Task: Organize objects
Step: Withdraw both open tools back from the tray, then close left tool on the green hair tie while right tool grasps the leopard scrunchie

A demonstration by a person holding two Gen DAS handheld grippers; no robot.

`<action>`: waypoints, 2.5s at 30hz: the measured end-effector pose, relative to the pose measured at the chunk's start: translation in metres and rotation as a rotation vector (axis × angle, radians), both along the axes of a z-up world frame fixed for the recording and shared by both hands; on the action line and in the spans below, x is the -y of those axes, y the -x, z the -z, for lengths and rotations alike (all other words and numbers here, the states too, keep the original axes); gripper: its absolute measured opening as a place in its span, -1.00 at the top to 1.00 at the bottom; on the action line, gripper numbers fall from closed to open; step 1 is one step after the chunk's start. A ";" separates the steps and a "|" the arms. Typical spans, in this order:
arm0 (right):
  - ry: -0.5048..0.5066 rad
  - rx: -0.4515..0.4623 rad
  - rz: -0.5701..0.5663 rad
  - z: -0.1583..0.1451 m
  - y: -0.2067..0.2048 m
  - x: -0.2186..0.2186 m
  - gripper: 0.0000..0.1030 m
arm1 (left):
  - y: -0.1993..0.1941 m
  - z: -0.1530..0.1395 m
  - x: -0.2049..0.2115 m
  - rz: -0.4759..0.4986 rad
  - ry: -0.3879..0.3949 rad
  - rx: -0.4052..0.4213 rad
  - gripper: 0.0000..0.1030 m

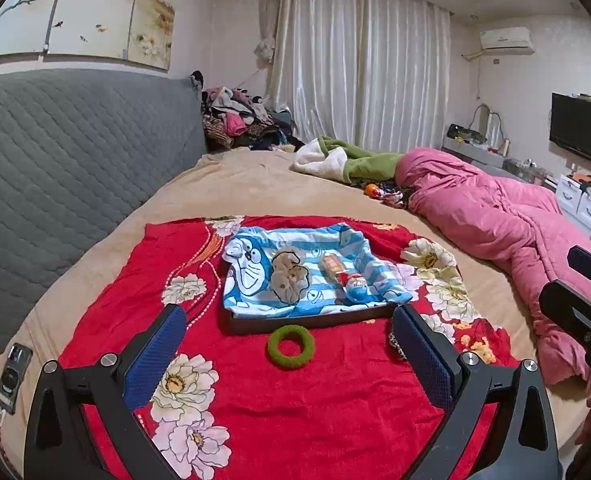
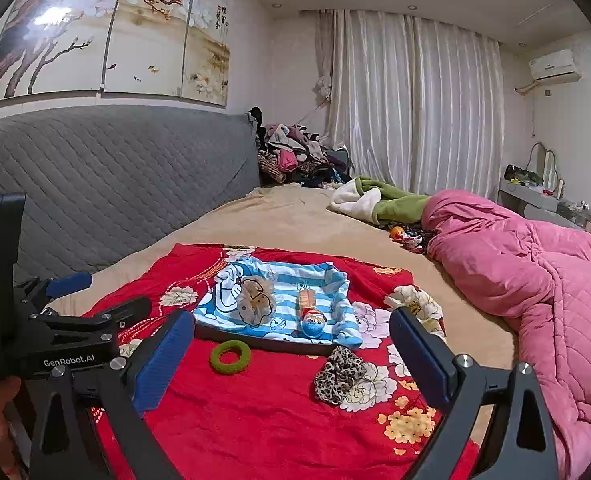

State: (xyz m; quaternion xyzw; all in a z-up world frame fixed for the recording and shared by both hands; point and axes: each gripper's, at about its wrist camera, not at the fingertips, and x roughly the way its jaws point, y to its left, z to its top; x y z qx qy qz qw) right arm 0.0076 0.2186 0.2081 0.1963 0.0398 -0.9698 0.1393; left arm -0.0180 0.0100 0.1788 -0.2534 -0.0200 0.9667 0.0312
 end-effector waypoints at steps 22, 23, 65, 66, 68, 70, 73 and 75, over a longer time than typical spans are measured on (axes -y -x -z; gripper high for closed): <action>-0.041 0.136 0.061 0.075 0.031 -0.014 -0.92 | 0.033 0.079 -0.015 0.039 0.017 0.128 -1.00; -0.042 0.145 0.067 0.079 0.033 -0.016 -0.92 | 0.036 0.084 -0.016 0.042 0.020 0.138 -1.00; -0.090 0.354 0.159 0.187 0.143 -0.030 -0.92 | 0.147 0.189 -0.039 0.035 0.061 0.294 -1.00; -0.090 0.360 0.161 0.189 0.146 -0.030 -0.92 | 0.151 0.191 -0.039 0.032 0.059 0.297 -1.00; -0.090 0.367 0.165 0.193 0.150 -0.032 -0.92 | 0.156 0.194 -0.038 0.029 0.059 0.303 -1.00; -0.088 0.372 0.168 0.195 0.154 -0.033 -0.92 | 0.162 0.197 -0.037 0.032 0.054 0.305 -1.00; -0.090 0.382 0.169 0.199 0.163 -0.033 -0.92 | 0.169 0.203 -0.038 0.032 0.065 0.316 -1.00; -0.096 0.390 0.170 0.201 0.168 -0.032 -0.92 | 0.174 0.206 -0.038 0.035 0.060 0.325 -1.00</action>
